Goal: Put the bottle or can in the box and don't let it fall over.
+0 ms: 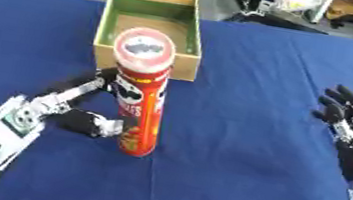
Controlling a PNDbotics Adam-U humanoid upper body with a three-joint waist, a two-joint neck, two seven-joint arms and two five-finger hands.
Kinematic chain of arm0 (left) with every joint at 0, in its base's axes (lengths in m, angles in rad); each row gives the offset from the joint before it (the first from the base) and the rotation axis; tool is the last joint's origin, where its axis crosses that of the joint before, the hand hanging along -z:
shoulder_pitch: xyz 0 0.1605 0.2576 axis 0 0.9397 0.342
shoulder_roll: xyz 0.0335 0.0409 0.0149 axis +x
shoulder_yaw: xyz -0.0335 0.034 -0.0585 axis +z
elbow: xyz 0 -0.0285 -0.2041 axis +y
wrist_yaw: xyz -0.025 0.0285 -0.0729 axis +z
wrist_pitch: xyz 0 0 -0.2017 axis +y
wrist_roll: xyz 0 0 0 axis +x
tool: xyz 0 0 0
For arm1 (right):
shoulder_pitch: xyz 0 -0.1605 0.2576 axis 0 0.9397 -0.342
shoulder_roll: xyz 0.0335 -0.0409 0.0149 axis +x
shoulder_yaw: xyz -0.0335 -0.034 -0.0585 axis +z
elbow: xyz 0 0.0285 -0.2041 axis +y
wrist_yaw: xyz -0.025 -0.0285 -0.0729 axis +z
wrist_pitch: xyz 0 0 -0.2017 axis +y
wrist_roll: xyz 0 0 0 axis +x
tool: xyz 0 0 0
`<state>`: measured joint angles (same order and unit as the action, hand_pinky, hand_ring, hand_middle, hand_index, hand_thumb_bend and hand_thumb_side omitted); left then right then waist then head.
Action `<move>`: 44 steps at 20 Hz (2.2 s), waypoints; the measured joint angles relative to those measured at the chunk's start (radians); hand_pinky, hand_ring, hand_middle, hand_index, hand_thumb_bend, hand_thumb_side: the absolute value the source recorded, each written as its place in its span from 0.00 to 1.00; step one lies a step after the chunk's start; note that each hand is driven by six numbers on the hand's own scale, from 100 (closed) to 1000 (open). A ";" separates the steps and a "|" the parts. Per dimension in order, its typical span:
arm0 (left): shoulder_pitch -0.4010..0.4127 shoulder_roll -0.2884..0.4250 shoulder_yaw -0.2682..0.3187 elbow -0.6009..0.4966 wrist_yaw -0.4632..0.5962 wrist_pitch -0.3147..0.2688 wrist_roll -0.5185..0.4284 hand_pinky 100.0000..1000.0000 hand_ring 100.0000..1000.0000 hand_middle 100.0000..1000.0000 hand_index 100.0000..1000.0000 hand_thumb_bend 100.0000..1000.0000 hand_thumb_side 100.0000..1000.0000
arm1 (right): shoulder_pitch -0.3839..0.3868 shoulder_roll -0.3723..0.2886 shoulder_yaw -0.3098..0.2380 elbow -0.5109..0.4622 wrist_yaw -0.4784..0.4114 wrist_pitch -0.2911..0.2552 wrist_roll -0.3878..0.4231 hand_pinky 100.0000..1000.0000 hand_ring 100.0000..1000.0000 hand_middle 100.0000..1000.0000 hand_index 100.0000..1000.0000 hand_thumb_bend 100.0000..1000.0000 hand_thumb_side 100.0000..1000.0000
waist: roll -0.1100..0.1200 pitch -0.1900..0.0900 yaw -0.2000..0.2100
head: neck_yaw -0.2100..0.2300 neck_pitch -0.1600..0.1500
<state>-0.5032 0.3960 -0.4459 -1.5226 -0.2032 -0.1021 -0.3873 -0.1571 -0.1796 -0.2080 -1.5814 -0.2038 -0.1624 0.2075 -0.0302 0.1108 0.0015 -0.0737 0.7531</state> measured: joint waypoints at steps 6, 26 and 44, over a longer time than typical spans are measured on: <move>-0.003 -0.010 -0.007 0.027 -0.011 -0.019 -0.010 0.74 0.94 0.97 1.00 0.32 0.52 | 0.000 0.000 0.000 0.000 -0.001 0.000 0.000 0.77 0.89 0.83 0.92 0.53 0.38 | 0.000 0.000 0.000 | 0.000 0.000; -0.016 -0.044 -0.025 0.078 0.008 -0.058 -0.019 0.75 0.94 0.96 1.00 0.35 0.56 | 0.000 0.000 0.000 0.001 -0.004 0.002 0.002 0.77 0.89 0.83 0.92 0.53 0.38 | -0.002 0.000 -0.001 | 0.001 0.000; -0.019 -0.043 -0.021 0.085 -0.037 -0.084 -0.022 0.76 0.94 0.97 1.00 0.64 0.57 | -0.001 0.000 0.000 0.006 -0.004 0.002 0.007 0.77 0.89 0.83 0.92 0.53 0.38 | -0.004 0.000 -0.001 | 0.001 0.000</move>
<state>-0.5224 0.3525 -0.4670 -1.4376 -0.2405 -0.1865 -0.4096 -0.1578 -0.1796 -0.2079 -1.5754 -0.2076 -0.1606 0.2140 -0.0337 0.1109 0.0010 -0.0727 0.7532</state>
